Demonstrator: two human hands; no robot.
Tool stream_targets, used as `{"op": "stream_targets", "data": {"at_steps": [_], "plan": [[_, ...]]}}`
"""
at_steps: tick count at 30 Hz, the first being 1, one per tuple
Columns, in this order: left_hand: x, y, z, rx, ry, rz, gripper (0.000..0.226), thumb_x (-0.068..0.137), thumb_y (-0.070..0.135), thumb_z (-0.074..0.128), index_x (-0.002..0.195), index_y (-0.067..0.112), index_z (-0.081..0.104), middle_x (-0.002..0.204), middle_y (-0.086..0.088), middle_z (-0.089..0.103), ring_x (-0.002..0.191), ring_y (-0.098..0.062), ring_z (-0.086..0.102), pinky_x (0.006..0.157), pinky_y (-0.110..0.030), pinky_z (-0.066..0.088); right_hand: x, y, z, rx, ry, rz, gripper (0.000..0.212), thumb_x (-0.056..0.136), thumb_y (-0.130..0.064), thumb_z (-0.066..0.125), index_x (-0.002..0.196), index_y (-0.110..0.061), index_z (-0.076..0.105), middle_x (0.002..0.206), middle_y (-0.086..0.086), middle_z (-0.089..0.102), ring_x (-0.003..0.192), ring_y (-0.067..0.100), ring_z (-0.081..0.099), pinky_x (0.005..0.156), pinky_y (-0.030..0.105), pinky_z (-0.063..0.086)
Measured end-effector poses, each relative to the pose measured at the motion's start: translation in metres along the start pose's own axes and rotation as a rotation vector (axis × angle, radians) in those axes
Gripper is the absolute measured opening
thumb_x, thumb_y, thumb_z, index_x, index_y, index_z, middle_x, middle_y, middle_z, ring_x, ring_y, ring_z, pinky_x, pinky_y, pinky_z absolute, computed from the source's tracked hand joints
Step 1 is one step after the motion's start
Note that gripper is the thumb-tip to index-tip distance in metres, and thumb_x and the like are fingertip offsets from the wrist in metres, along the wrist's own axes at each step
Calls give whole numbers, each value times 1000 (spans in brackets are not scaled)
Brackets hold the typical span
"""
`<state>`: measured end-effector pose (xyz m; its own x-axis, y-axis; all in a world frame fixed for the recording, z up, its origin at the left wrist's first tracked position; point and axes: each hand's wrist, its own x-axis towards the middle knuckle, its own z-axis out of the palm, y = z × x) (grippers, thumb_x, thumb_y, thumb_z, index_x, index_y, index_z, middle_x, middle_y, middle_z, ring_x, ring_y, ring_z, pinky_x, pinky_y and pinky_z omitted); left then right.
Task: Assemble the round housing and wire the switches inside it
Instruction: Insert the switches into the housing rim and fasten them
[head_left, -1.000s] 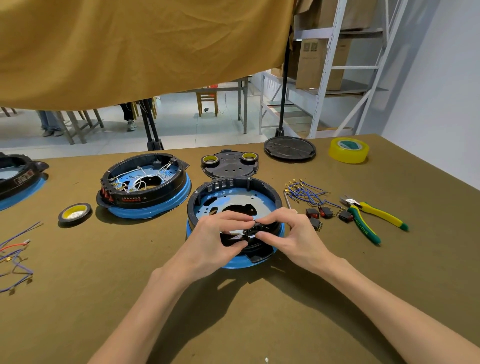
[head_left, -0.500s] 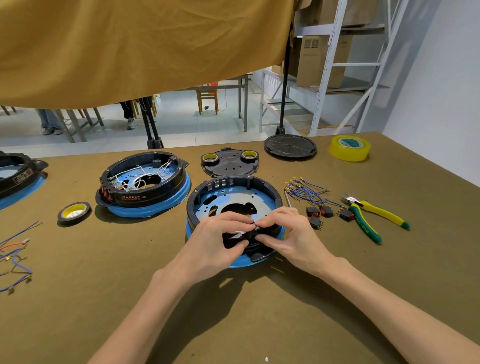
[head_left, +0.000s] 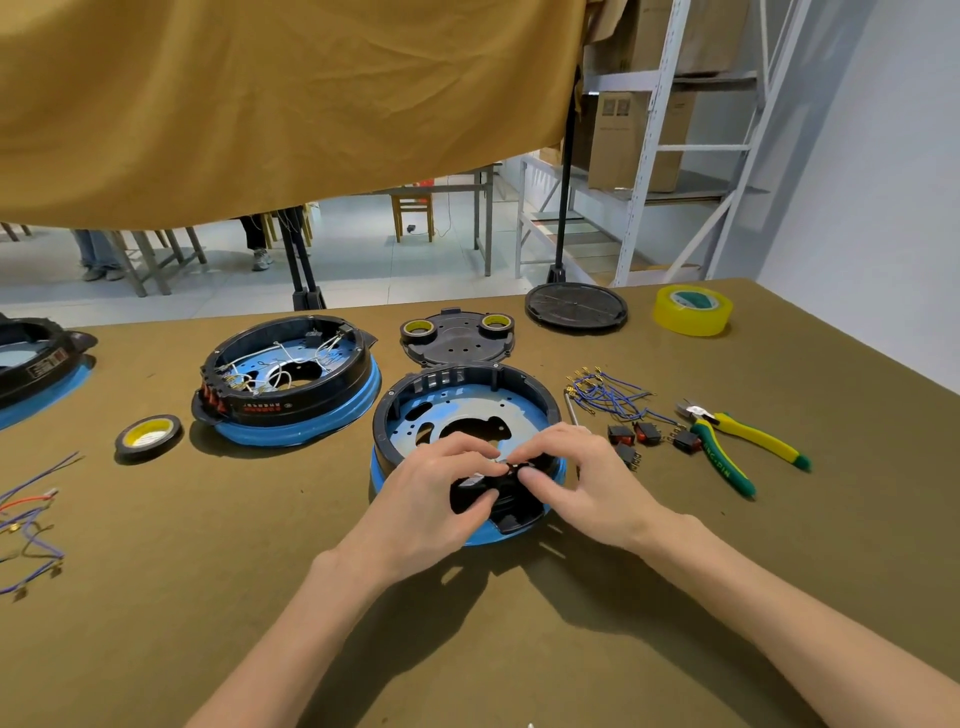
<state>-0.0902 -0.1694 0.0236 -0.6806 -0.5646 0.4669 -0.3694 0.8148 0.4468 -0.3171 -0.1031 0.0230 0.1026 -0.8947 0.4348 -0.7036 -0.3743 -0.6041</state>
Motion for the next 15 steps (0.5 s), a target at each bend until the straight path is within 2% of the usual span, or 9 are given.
{"op": "stream_targets", "data": {"at_steps": [2,4,7,9,13,15], "plan": [[-5,-3,3,84,83,19,30,93,42,65,120,32,72,120,20,65,118,6,53,110,-23,32,11,-11,-3,49,97,59,18,100,-18,62,111,-27,74,103,-21,70,108,4,61,91,16,45],[-10,-9,7,114,199,-12,30,94,49,60,117,34,72,114,23,67,115,8,52,109,-25,27,29,-21,-6,1,231,76,21,103,-16,56,110,-25,73,101,-18,69,102,1,59,86,14,43],[-16,-20,14,79,322,-85,31,99,44,50,112,28,74,105,17,70,108,5,52,106,-20,26,60,-32,0,-140,317,100,24,106,-15,48,116,-18,69,103,-8,69,98,10,55,84,27,44],[-18,-24,17,95,340,-86,32,101,41,48,106,25,75,98,13,71,102,-1,55,103,-23,31,70,-33,15,-294,244,120,24,104,-13,46,120,-15,63,108,0,68,98,18,53,83,35,41],[-18,-22,19,112,334,-84,34,102,38,47,93,22,75,89,12,68,91,-7,55,98,-29,36,65,-20,40,-619,-3,126,35,86,-9,62,119,-15,52,108,4,61,90,21,41,73,34,23],[-17,-20,18,111,336,-91,35,102,38,46,89,21,75,86,11,67,89,-7,54,97,-31,37,71,-19,39,-657,-115,101,41,82,-9,67,118,-16,48,107,4,59,90,22,43,74,35,30]]}}
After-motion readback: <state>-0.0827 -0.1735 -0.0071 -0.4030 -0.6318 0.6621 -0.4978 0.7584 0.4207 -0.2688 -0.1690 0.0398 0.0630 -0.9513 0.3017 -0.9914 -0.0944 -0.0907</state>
